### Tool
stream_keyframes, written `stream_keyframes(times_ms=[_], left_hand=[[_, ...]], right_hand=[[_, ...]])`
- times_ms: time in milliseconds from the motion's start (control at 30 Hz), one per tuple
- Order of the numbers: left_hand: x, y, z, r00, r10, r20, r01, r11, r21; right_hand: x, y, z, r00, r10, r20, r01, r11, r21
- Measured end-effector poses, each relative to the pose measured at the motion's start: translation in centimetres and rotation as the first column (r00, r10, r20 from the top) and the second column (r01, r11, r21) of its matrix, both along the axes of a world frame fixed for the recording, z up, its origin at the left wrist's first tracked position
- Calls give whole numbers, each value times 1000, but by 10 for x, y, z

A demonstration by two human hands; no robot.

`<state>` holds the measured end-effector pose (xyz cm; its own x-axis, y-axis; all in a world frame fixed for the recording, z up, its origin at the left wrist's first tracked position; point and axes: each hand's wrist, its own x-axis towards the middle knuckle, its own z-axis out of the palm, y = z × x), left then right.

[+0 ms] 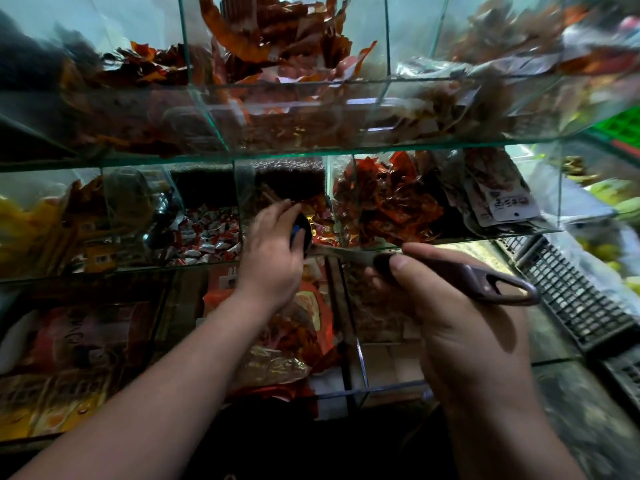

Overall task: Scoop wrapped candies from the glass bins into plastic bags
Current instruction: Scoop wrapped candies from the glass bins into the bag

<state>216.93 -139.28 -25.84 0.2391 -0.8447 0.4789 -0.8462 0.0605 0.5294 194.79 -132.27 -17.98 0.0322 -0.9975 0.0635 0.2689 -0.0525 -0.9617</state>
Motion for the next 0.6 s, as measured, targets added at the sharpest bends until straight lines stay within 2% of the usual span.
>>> stream_keyframes(times_ms=[67, 100, 167, 267, 333, 400, 467, 600], left_hand=[[3, -31, 7, 999, -43, 11, 42, 998, 52], [8, -48, 14, 997, -64, 33, 61, 994, 85], [12, -73, 11, 996, -88, 31, 81, 981, 173], [26, -96, -6, 994, 41, -100, -4, 939, 345], [32, -100, -13, 962, 183, -200, -79, 895, 439], [36, -98, -14, 931, 243, -274, -109, 898, 427], [36, -88, -9, 920, 214, -330, -94, 934, 345], [29, -48, -9, 913, 127, -388, -37, 972, 232]], right_hand=[[9, -18, -7, 990, -115, 81, 118, 993, -25], [16, -26, -10, 984, -151, 96, 151, 988, 11], [29, -46, -22, 973, -224, 53, 223, 975, 22], [42, -66, -40, 971, -196, -136, 181, 976, -119], [45, -74, -48, 906, -193, -376, 67, 944, -323], [43, -77, -53, 807, -217, -549, -76, 884, -461], [34, -80, -53, 764, -263, -590, -130, 832, -540], [16, -54, -38, 850, -334, -408, -37, 735, -677]])
